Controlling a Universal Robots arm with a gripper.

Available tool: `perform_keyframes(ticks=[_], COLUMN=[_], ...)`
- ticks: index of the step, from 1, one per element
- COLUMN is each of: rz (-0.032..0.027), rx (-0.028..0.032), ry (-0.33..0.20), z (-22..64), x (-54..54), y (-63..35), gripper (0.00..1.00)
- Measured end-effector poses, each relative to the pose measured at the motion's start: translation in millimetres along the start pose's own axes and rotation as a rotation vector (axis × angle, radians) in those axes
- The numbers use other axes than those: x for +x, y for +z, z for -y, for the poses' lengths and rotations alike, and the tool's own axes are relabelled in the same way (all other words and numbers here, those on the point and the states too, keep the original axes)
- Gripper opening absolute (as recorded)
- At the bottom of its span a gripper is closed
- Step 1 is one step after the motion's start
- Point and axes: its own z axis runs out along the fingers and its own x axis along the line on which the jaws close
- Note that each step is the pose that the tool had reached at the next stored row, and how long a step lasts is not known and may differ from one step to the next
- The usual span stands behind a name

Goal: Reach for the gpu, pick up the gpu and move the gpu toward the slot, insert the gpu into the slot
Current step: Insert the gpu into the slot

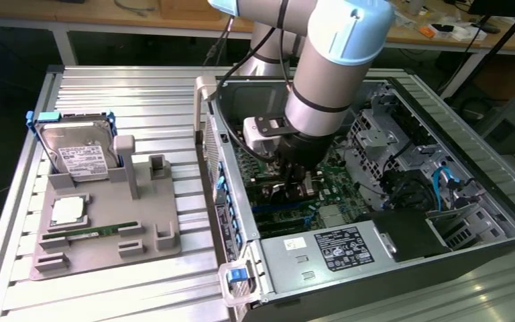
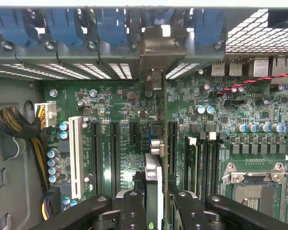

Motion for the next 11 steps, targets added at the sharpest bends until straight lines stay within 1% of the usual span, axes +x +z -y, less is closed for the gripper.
perform_keyframes(ticks=[11], rz=[-0.0003], rx=[-0.0002], ry=[0.000], z=[-0.6], x=[0.1], y=[1.7], gripper=[0.27])
